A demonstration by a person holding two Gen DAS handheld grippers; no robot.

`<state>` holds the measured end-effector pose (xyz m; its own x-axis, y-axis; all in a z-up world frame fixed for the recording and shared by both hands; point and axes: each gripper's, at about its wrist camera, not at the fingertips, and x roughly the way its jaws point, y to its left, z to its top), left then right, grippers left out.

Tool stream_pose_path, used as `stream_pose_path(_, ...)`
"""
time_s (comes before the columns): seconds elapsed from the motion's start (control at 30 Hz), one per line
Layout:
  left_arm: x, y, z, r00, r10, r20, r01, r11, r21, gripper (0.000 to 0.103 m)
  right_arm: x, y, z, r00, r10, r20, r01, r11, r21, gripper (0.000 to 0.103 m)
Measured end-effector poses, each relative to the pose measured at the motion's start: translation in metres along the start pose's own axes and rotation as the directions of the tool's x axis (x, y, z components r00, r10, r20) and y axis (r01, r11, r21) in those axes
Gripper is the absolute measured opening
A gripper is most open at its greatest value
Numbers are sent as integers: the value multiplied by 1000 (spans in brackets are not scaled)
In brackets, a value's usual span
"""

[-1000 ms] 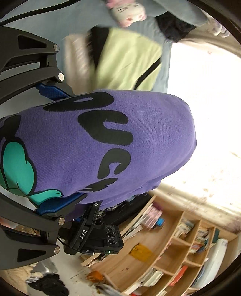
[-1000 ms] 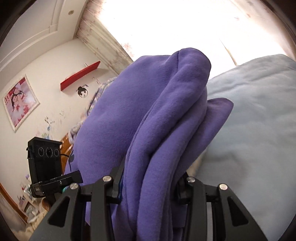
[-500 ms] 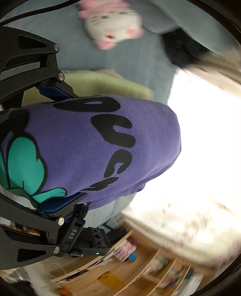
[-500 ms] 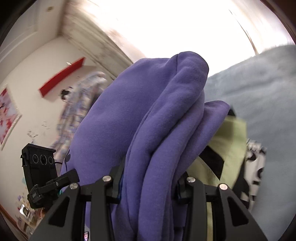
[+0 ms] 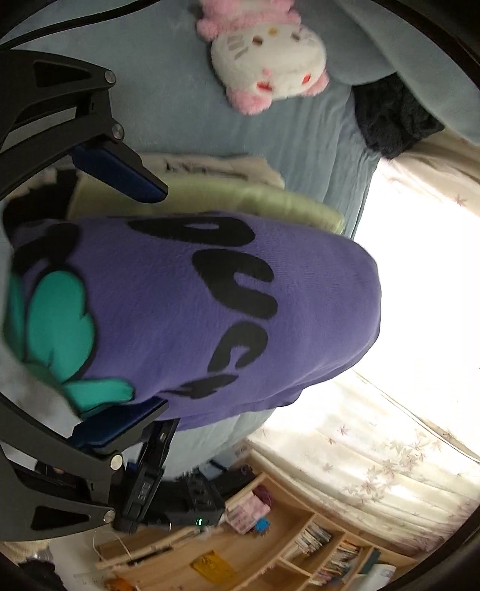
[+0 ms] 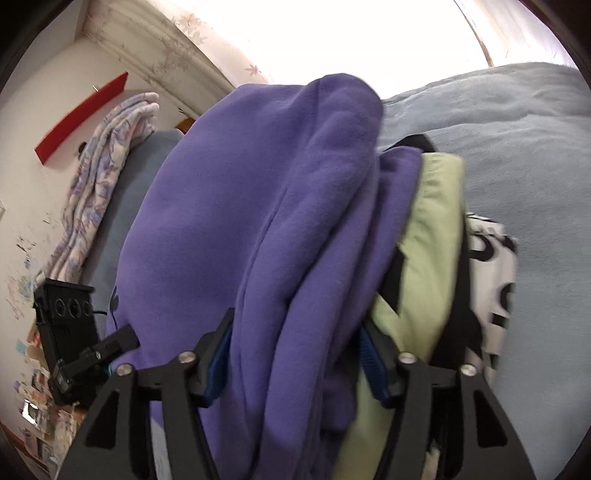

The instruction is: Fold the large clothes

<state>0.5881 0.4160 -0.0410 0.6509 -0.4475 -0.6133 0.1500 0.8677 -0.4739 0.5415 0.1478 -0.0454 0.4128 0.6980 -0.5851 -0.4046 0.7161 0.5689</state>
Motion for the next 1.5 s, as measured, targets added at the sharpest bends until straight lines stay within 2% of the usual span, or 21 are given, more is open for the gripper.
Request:
stream_pose_path(0.17,-32,-17,-13,995,101,20,-102,995,22,101,-33,3,-17,995,-96,-40,93,994,-54,68)
stream_pose_path(0.27,-49,-34,-28,991,131,-16,-130,991,41,101,-57,7,-33,984,-164,-64,160,985,-71,68)
stream_pose_path(0.33,-60,-53,-42,984,176,-36,-172,981,93,101,-78,11,-43,982,-174,-77,170,984,-59,68)
stream_pose_path(0.43,-84,-92,-68,978,204,-52,-191,964,186,101,-114,25,-60,976,-198,-93,193,979,-60,68)
stream_pose_path(0.73,-168,-213,-131,983,182,-16,-169,939,299,101,-233,73,-113,977,-187,-106,181,981,-70,69)
stream_pose_path(1.03,-248,-327,-186,989,134,65,-148,937,316,101,-351,108,-167,980,-185,-75,175,977,-123,69)
stream_pose_path(1.17,-268,-360,-215,989,112,95,-136,944,301,101,-395,111,-194,980,-192,-49,184,973,-139,69)
stream_pose_path(1.33,-274,-387,-260,988,103,113,-130,952,276,101,-427,101,-227,979,-203,-36,196,971,-140,70)
stream_pose_path(1.5,-263,-396,-304,988,120,99,-142,958,247,101,-445,84,-265,961,-277,-7,274,952,-134,71)
